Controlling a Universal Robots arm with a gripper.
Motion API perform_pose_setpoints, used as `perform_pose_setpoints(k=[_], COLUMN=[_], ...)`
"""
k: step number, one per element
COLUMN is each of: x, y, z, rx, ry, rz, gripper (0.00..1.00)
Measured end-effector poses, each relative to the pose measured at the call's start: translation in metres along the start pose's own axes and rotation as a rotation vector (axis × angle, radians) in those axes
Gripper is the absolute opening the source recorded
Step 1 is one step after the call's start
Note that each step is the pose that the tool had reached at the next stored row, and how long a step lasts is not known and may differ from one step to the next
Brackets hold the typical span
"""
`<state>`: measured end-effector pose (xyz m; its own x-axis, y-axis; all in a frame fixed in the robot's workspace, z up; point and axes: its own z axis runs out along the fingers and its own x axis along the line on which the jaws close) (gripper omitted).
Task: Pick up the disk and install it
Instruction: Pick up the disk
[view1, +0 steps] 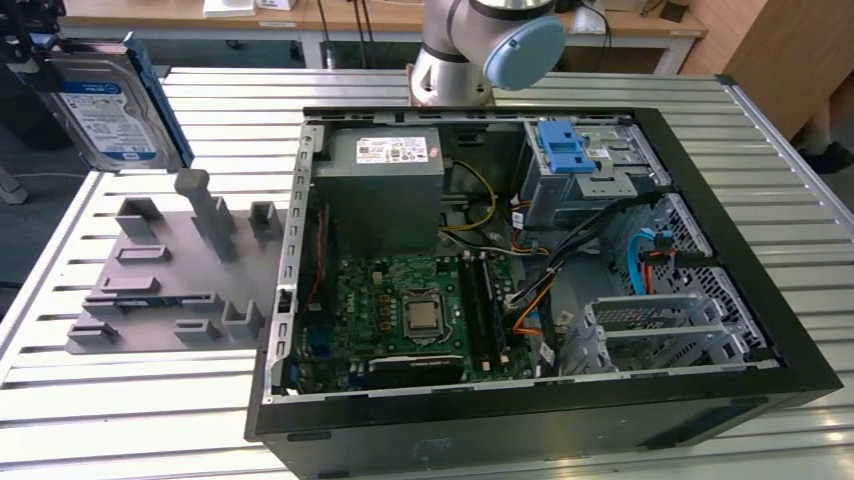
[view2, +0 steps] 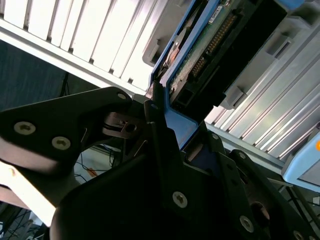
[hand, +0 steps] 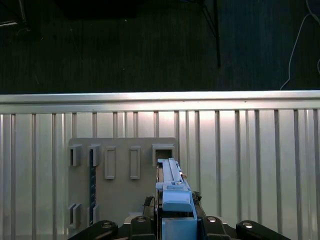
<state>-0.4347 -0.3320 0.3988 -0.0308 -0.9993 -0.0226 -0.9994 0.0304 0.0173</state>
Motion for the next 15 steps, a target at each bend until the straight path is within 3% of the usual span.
perform_pose_setpoints(k=[15], x=[-0.0005], y=[0.0003], z=[-0.0163], rx=[0.0], ry=[0.0], rz=[0.0], gripper=[0.36])
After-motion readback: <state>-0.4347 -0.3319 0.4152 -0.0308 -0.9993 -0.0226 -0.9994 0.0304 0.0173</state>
